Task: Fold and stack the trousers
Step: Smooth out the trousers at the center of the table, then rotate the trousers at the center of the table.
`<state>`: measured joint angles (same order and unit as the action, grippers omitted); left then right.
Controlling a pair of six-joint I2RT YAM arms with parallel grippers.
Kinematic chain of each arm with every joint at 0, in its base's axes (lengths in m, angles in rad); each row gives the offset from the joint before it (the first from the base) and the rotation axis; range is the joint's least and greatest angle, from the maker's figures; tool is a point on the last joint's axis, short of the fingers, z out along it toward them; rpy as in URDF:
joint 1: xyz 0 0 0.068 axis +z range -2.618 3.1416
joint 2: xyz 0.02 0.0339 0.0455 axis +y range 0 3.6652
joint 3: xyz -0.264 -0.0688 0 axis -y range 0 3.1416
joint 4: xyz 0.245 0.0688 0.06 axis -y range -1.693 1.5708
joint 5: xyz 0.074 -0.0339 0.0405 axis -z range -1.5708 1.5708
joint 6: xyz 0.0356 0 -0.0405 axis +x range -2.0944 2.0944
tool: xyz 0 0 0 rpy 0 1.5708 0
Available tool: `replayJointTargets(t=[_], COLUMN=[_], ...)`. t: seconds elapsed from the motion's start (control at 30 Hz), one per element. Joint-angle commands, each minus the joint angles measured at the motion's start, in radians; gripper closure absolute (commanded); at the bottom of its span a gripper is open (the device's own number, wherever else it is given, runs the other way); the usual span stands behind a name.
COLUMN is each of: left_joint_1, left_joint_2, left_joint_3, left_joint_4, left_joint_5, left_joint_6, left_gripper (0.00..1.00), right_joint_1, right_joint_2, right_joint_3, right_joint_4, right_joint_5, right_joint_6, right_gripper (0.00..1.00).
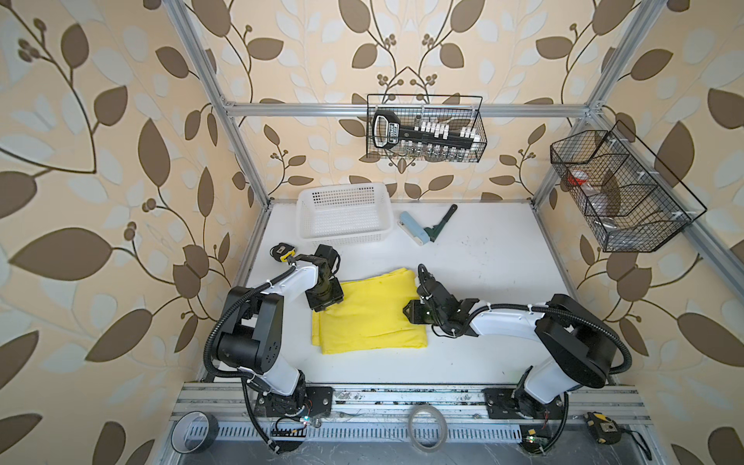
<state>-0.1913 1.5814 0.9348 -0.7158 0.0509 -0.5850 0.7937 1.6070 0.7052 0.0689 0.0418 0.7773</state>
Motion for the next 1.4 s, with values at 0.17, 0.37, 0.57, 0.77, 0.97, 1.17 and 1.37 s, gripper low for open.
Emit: replayJointTargets(t=[0.17, 0.37, 0.57, 0.77, 0.97, 1.17, 1.37], left_joint_1=[-0.045, -0.076, -0.073, -0.068, -0.068, -0.068, -0.071], left_joint_2=[-0.013, -0.103, -0.103, 0.004, 0.164, 0.253, 0.247], left_joint_3=[-0.028, -0.083, 0.077, 0.241, 0.351, 0.386, 0.341], left_joint_4=[0.024, 0.001, -0.140, -0.174, -0.167, -0.146, -0.166], left_joint_5=[0.086, 0.067, -0.130, -0.124, -0.059, -0.090, -0.059], left_joint_6=[-0.047, -0.082, 0.056, 0.191, 0.241, 0.230, 0.213], left_gripper=[0.50, 0.46, 0.31, 0.20, 0.20, 0.20, 0.20], right_joint_1=[-0.162, -0.234, -0.159, 0.065, 0.228, 0.232, 0.191], right_joint_2=[0.009, -0.103, -0.274, -0.321, -0.181, -0.028, 0.004], right_joint_3=[0.029, 0.074, 0.111, 0.085, 0.092, 0.049, 0.022], right_joint_4=[-0.287, -0.349, -0.393, -0.314, -0.205, -0.167, -0.277], right_joint_5=[0.154, 0.182, 0.125, 0.093, 0.114, 0.163, 0.231], right_joint_6=[-0.155, -0.225, -0.190, -0.010, 0.098, 0.099, 0.055], right_gripper=[0.62, 0.62, 0.55, 0.50, 0.47, 0.46, 0.47])
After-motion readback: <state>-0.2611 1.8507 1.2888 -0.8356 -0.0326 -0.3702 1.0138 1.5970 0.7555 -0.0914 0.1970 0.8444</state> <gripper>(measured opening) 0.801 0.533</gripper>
